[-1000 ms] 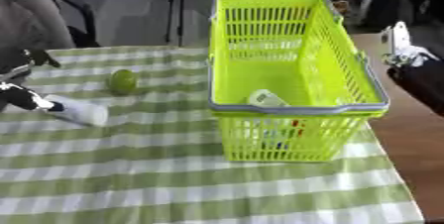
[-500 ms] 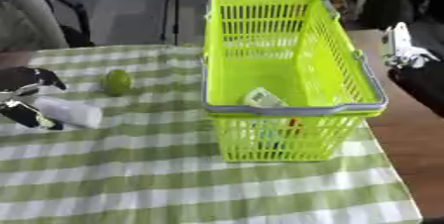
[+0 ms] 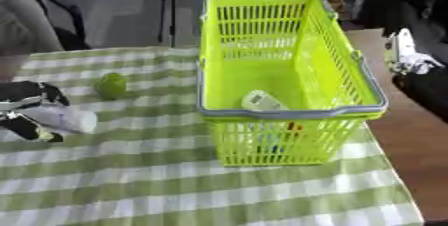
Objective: Pick up objects on the table and place them in the box.
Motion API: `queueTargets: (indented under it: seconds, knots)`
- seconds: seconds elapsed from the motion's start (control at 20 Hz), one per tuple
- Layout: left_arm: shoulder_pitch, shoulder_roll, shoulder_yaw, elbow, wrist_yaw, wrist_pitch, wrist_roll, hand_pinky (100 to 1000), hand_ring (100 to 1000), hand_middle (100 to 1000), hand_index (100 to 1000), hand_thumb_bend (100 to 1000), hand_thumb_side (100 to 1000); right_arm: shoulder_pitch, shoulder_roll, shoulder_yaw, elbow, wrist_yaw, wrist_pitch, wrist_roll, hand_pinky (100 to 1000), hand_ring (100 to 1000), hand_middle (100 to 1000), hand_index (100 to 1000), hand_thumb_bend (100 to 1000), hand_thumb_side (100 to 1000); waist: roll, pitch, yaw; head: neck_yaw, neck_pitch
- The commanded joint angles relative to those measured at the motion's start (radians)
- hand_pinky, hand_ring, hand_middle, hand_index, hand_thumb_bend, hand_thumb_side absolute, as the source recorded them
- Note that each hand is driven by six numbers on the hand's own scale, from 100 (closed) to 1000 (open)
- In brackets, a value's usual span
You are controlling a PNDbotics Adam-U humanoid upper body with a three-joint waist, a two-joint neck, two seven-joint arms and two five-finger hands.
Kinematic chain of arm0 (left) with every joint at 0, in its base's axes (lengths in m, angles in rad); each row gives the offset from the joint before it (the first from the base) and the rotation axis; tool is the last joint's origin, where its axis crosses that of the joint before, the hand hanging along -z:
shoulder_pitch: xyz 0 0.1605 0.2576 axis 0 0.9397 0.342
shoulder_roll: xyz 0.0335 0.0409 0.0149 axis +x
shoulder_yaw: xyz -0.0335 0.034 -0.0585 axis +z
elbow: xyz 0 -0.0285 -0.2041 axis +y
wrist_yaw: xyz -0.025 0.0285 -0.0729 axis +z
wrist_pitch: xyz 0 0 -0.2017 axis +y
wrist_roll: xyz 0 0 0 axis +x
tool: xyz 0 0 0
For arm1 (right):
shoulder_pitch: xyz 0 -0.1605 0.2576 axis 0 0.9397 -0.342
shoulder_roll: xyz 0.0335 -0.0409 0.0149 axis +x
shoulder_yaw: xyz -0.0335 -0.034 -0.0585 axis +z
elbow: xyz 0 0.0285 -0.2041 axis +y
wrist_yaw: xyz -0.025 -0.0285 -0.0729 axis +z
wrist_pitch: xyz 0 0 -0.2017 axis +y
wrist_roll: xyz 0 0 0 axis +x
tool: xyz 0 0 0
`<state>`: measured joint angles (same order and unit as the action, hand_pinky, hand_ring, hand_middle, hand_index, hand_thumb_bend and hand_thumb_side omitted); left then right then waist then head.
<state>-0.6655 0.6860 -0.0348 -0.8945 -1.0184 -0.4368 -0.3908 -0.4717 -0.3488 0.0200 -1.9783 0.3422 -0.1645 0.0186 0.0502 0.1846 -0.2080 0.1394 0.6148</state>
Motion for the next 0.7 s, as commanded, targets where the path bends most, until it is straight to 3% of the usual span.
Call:
queueTargets:
  seconds: [0.05,0.2,0.3,0.35,0.5,0.55,0.7]
  knots:
    - [-0.018,0.035,0.015,-0.006,0.013,0.01,-0.006,768,794,779,829,668,368,-0.019,-0.026,-0.001,-0.022,-0.007,-0.003,0.0,572,575,621,841,100,511,0.0,-0.008,-0.003,0.004,-0.024]
    - [-0.016,0.032,0.017,0.001,0.008,0.019,0.002,766,793,778,827,657,358,-0.021,-0.027,0.0,-0.022,-0.009,-0.004,-0.001,571,574,620,841,100,512,0.002,-0.001,-0.008,0.006,-0.035]
    - [-0.016,0.029,0.015,0.009,0.0,0.023,-0.001,758,760,728,808,624,319,-0.023,-0.028,-0.001,-0.022,-0.009,-0.004,-0.001,571,574,620,841,100,512,0.003,0.003,-0.01,0.007,-0.034]
    - [-0.016,0.028,0.014,0.012,-0.004,0.025,-0.004,743,713,663,787,574,255,-0.023,-0.028,-0.001,-0.022,-0.01,-0.004,-0.001,571,574,620,841,100,513,0.003,0.004,-0.011,0.006,-0.032]
    - [-0.015,0.023,0.012,0.018,-0.016,0.032,-0.019,727,680,624,757,532,203,-0.023,-0.028,-0.001,-0.022,-0.01,-0.004,-0.001,571,574,619,841,100,513,0.003,0.005,-0.011,0.006,-0.029]
    - [-0.014,0.022,0.012,0.019,-0.02,0.036,-0.024,707,640,572,712,492,153,-0.023,-0.028,-0.001,-0.022,-0.01,-0.004,-0.002,571,574,619,841,100,513,0.004,0.005,-0.011,0.005,-0.029]
    - [-0.011,0.021,0.009,0.022,-0.032,0.045,-0.044,690,611,542,678,480,133,-0.022,-0.028,-0.001,-0.022,-0.01,-0.004,-0.002,571,574,620,841,100,513,0.005,0.004,-0.01,0.004,-0.027]
